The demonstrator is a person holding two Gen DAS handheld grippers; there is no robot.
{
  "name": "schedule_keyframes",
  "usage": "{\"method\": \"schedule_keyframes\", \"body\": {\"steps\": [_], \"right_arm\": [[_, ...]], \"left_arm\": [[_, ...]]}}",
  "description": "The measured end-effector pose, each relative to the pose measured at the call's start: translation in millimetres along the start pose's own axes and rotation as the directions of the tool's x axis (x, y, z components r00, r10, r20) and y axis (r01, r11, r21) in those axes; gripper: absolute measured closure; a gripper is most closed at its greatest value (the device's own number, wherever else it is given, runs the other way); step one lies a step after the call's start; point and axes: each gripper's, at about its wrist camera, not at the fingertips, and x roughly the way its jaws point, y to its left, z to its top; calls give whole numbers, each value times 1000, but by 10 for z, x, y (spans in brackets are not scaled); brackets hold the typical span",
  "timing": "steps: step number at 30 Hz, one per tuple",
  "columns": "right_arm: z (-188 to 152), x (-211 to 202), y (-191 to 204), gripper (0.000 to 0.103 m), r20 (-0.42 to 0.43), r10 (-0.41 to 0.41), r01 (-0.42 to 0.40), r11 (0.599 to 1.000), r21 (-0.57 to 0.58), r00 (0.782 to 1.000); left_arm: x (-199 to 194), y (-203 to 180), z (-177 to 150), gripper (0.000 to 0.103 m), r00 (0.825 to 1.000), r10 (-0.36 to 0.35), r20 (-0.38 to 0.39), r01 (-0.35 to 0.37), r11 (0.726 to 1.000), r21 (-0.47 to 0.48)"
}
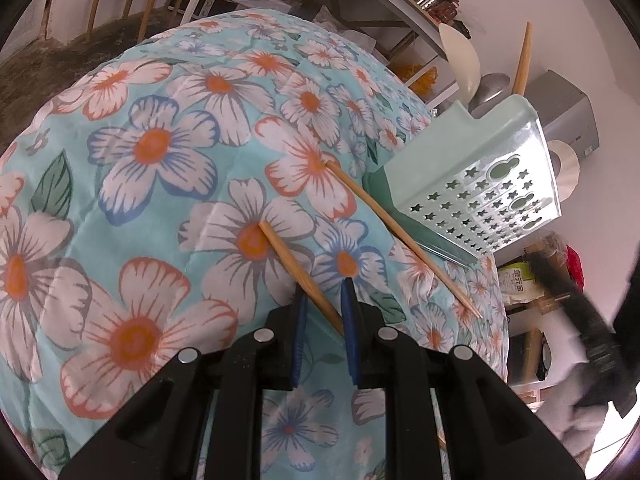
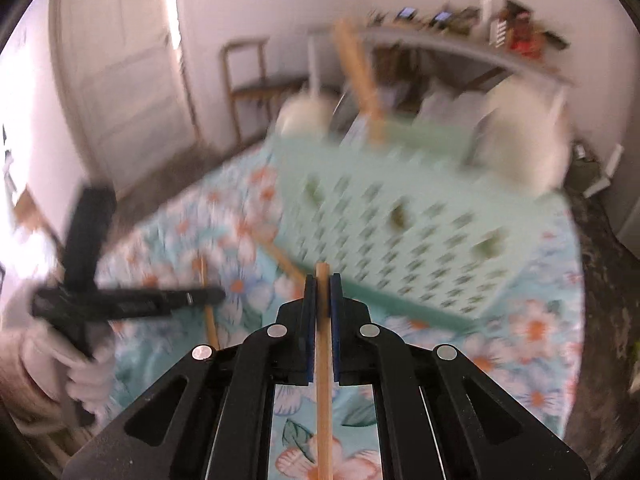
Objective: Organize utensils
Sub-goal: 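Close the right gripper on a chopstick while the left gripper grasps another chopstick, then raise both chopsticks upright and drop them into the caddy, opening both grippers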
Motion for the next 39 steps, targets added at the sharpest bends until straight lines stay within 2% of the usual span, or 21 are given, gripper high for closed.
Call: {"method": "schedule_keyframes", "body": {"steps": [3, 7, 10, 17, 20, 24, 27, 34, 36, 38, 39], "right_arm": [[53, -408, -72, 98, 116, -28, 20, 997, 69, 993], [90, -870, -170, 98, 248, -63, 26, 988, 152, 967], [84, -1081, -211, 98, 313, -80, 18, 981, 195, 946], [6, -1448, -376, 98, 395, -67, -45, 963, 266, 916], [-18, -1472, -417, 98, 407, -53, -69, 957, 280, 912], [-43, -1473, -447, 98, 418, -35, -98, 951, 292, 908], [-68, -1475, -480, 98, 426, -19, -123, 945, 304, 905], [-103, -1462, -572, 98, 441, -5, -151, 937, 317, 898], [-107, -1459, -586, 98, 444, -1, -158, 934, 321, 896], [-111, -1431, -627, 98, 444, 3, -163, 932, 322, 896], [-110, -1418, -633, 98, 443, 5, -165, 931, 324, 897]], "left_arm": [[-24, -14, 12, 88, 1000, 2, 9, -2, 1000, -1], [-137, -66, 44, 89, 999, -16, 34, 15, 1000, 7], [-312, -179, 80, 91, 996, -38, 83, 34, 998, 46], [-769, -556, 168, 96, 974, -127, 189, 96, 981, 168], [-986, -771, 242, 98, 955, -172, 242, 113, 965, 238], [-1311, -1110, 359, 98, 913, -238, 330, 118, 931, 346], [-1520, -1370, 502, 98, 871, -294, 393, 121, 905, 408], [-1825, -1993, 879, 98, 740, -387, 550, 65, 855, 514], [-1799, -2117, 983, 98, 719, -399, 569, 55, 849, 526], [-1660, -2241, 1088, 98, 713, -389, 584, 28, 847, 530], [-1586, -2279, 1130, 98, 716, -380, 586, 17, 848, 529]]}}
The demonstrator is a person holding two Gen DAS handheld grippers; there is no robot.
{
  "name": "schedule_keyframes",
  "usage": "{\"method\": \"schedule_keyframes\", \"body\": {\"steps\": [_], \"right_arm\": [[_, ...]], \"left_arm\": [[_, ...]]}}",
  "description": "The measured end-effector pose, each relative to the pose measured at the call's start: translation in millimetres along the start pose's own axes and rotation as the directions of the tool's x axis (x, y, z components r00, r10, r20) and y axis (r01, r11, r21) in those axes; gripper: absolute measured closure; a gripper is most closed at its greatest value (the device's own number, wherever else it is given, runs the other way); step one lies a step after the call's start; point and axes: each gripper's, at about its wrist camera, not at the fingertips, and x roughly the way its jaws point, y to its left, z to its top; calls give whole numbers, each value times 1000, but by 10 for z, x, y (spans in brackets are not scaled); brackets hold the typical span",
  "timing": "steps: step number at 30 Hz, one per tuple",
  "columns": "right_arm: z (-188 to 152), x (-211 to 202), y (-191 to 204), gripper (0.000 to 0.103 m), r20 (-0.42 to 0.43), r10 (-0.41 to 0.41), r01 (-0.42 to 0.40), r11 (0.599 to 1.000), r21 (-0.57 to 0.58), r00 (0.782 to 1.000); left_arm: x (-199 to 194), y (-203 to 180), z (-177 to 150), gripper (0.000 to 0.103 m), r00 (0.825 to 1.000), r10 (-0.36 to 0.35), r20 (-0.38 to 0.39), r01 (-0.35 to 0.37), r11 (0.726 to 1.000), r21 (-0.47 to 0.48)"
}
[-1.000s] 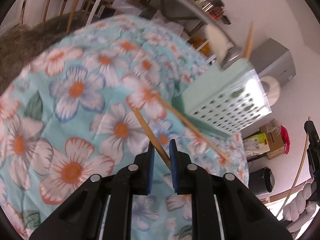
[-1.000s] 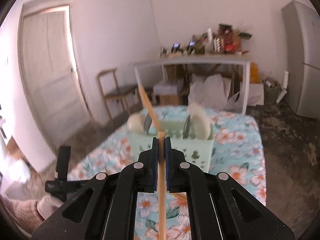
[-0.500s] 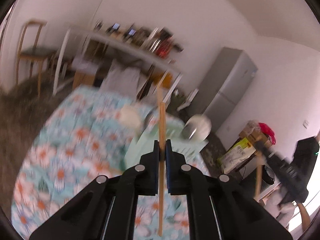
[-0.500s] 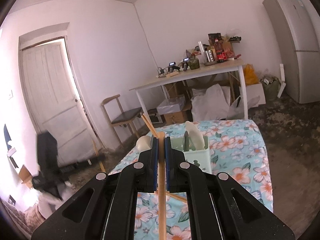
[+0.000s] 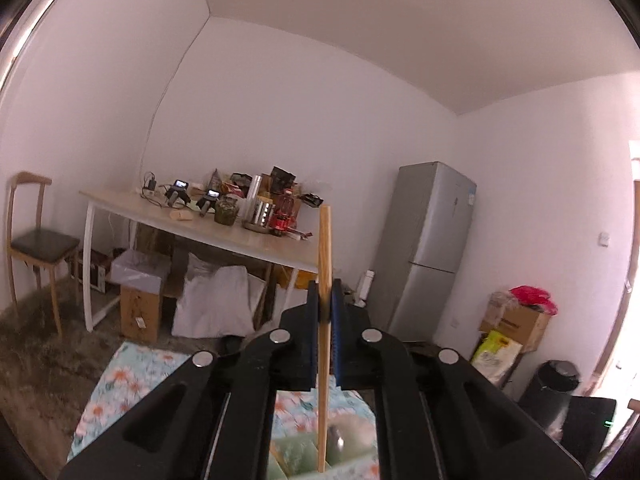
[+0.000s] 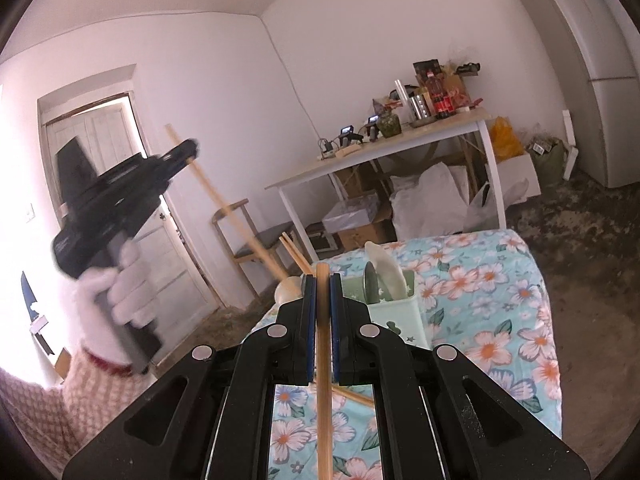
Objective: Organize utensils
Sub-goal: 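Raise both chopsticks upright and drop them into the caddy, opening both grippers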
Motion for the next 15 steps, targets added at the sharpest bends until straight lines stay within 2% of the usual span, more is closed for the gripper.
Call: {"method": "schedule_keyframes", "body": {"steps": [8, 15], "right_arm": [[-13, 64, -93, 98, -15, -5, 5, 1000, 12, 1000], [-21, 102, -154, 98, -31, -16, 17, 1000, 20, 999]], "left_arm": [[735, 99, -497, 98, 992, 84, -94, -80, 996, 39], [878, 271, -794, 97, 972, 52, -230, -64, 997, -44]]}}
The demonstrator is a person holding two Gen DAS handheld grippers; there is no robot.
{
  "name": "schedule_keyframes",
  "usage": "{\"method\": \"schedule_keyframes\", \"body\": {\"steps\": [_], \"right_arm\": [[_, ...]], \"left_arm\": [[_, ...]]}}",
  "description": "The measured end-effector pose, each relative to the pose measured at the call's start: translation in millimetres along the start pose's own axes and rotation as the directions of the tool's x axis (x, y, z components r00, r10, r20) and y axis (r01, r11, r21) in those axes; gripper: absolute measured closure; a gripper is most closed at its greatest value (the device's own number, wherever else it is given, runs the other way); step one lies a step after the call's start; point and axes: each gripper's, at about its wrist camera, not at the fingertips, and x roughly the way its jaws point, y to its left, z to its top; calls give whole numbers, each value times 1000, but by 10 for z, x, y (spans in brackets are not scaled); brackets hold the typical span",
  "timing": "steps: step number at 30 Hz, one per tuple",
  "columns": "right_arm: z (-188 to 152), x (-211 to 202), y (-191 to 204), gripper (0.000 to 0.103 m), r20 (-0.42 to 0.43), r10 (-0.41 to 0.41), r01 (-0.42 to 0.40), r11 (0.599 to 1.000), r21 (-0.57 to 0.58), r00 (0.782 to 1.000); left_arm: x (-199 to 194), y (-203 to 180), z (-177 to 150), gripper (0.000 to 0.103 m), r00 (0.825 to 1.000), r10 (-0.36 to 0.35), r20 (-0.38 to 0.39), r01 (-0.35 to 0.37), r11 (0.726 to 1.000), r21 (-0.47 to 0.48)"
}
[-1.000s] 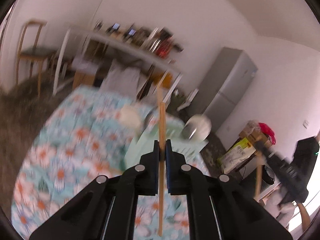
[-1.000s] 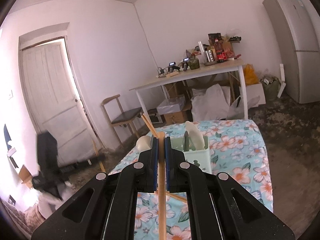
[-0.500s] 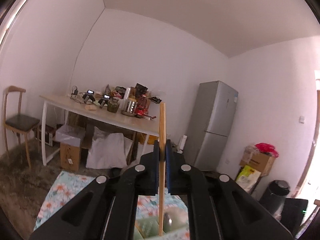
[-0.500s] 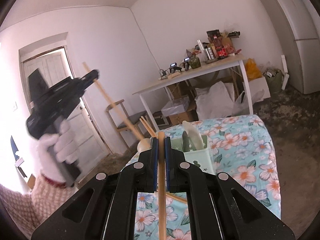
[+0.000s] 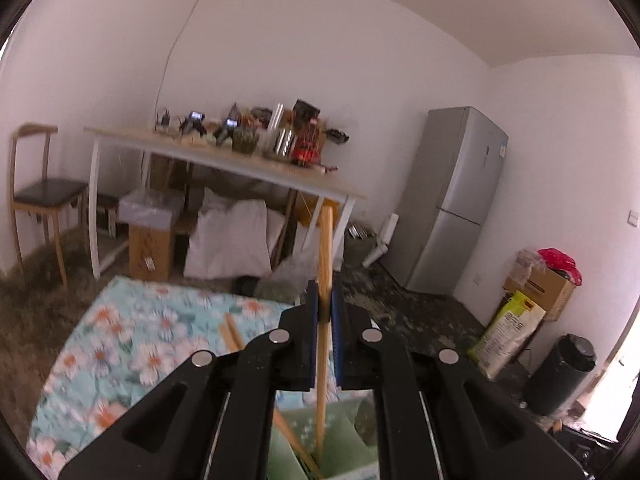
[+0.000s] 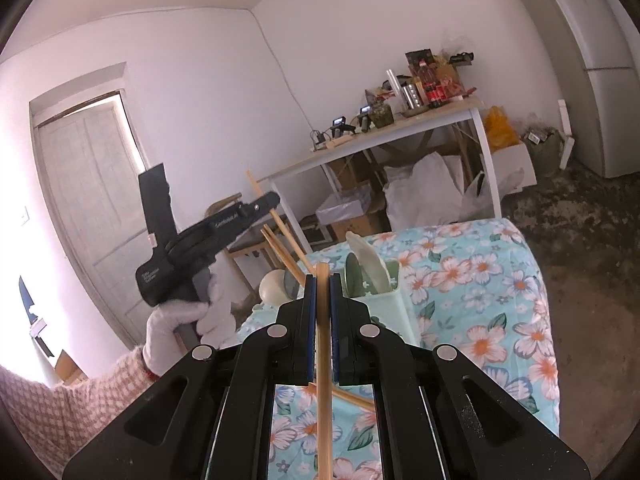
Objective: Organize utensils
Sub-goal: 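Raise both chopsticks upright and drop them into the caddy, opening both grippers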
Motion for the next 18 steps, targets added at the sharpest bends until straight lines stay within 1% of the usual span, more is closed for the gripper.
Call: {"method": "schedule_keyframes", "body": {"steps": [1, 2, 3, 4, 5, 8, 11, 16, 18], "right_arm": [[3, 3, 2, 98, -1, -2, 2, 1000, 1, 1000], [6, 5, 3, 98, -1, -2, 2, 1000, 2, 1000], [7, 3, -1, 98, -1, 0, 0, 1000, 1, 1000], [10, 3, 13, 98, -2, 0, 0, 1000, -1, 1000], [14, 5, 29, 98, -2, -2, 2, 1000, -4, 1000], [29, 18, 85, 98, -3, -8, 8, 1000, -16, 1000], [40, 31, 140, 98, -5, -12, 12, 1000, -24, 1000], [59, 72, 162, 98, -19, -22, 22, 1000, -21, 1000], [62, 112, 163, 98, -37, -28, 27, 999, -20, 999]], "left_arm": [[-16, -1, -16, 93, 1000, -6, -11, 6, 1000, -1], [-40, 4, -31, 83, 1000, -6, -18, 6, 1000, 1], [-79, -4, -48, 78, 1000, -8, -22, 8, 1000, 2], [-117, 3, -53, 69, 1000, -13, -23, 13, 1000, -1], [-165, 6, -57, 63, 1000, -17, -24, 17, 1000, -1], [-306, 30, -85, 53, 1000, -15, -25, 15, 1000, 3], [-460, 64, -108, 45, 1000, -10, -24, 10, 1000, 7], [-778, 147, -222, 40, 1000, -11, -23, 11, 1000, 14], [-918, 187, -321, 38, 1000, 0, -24, 0, 1000, 28]]}}
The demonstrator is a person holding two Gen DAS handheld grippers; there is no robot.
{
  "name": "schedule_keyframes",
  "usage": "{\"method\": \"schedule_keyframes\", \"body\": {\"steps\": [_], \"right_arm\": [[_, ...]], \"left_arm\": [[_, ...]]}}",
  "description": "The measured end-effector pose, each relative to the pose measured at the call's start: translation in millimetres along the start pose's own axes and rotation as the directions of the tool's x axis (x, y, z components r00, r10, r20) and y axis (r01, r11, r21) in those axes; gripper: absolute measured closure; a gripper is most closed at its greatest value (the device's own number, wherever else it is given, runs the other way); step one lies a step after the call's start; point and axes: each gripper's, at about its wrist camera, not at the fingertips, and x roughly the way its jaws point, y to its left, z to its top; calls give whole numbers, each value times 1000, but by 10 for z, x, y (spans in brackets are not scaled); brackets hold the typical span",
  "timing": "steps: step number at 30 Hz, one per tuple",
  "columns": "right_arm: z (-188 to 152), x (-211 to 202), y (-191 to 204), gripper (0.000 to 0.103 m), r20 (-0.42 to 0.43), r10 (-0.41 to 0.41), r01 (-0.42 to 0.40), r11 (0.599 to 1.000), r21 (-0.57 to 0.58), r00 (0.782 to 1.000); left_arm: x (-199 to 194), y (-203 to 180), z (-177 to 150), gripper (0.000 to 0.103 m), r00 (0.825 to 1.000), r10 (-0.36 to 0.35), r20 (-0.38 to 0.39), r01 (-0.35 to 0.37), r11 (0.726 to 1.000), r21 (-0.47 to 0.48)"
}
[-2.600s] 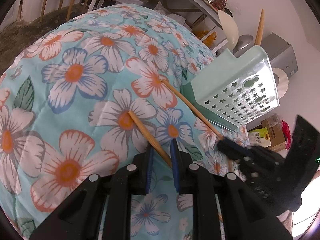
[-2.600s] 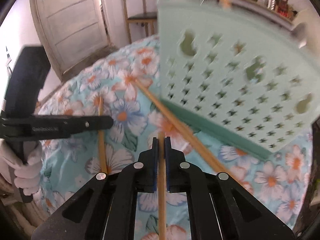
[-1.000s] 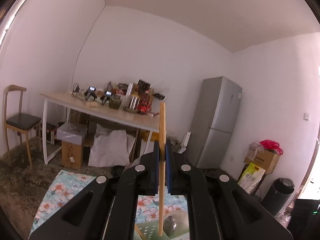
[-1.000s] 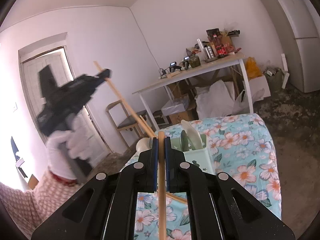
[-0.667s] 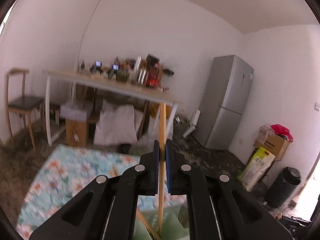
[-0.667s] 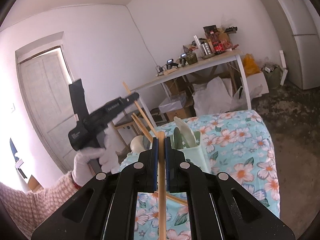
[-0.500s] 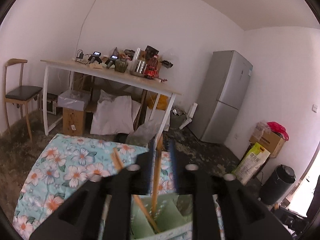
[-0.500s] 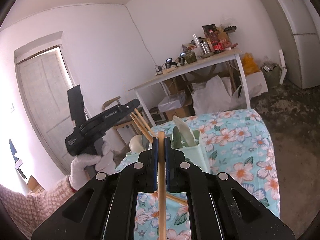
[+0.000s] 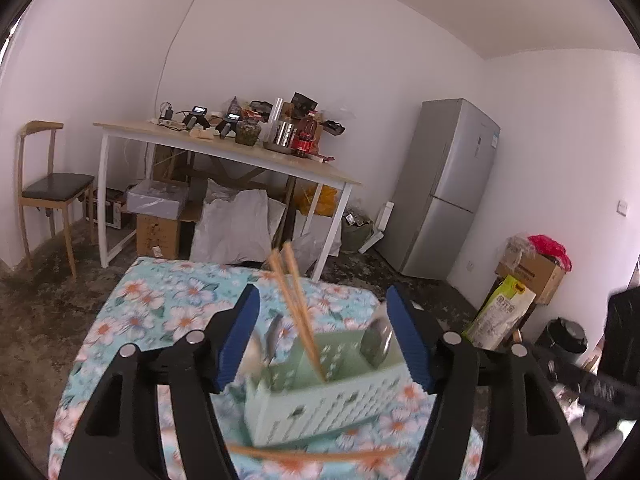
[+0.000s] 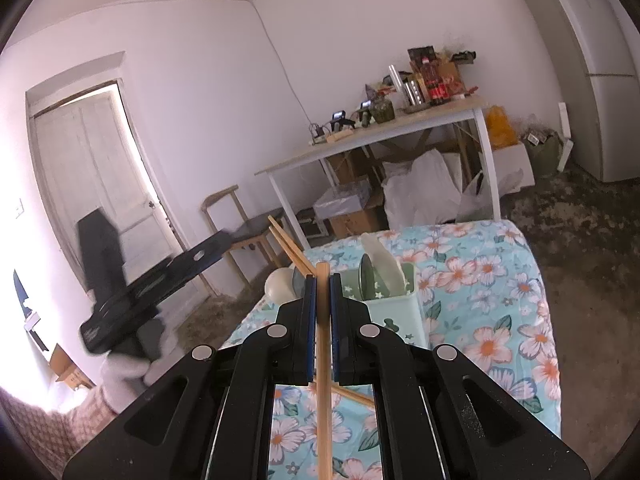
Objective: Organize utensils
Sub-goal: 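Raise both chopsticks upright and drop them into the caddy, opening both grippers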
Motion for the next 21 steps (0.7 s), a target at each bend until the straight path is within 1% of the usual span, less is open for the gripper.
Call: {"method": "schedule_keyframes", "body": {"steps": [5, 6, 8, 12, 16, 19, 21], "right_arm": [[-17, 222, -16, 98, -115, -31, 30, 1000, -7, 993], [0, 267, -17, 98, -130, -25, 25, 1000, -4, 991], [54, 303, -5, 98, -131, -14, 13, 1000, -4, 991], [321, 390, 116, 98, -70, 24, -26, 999, -31, 997], [622, 589, 234, 98, 10, 58, -57, 997, -45, 998], [834, 766, 301, 98, 88, 55, -49, 997, -67, 995], [973, 883, 357, 98, 156, 40, -26, 996, -91, 987]], "left_arm": [[-187, 101, -267, 37, 999, 24, -38, -24, 1000, 12], [-215, 123, -345, 37, 998, 30, -52, -29, 999, 15], [-247, 163, -472, 37, 997, 40, -72, -39, 999, 15], [-271, 260, -716, 37, 992, 42, -121, -45, 999, -19], [-289, 345, -846, 37, 989, 48, -141, -55, 998, -43], [-305, 394, -896, 37, 988, 58, -144, -66, 996, -54], [-327, 461, -918, 37, 987, 70, -143, -80, 995, -61]]}}
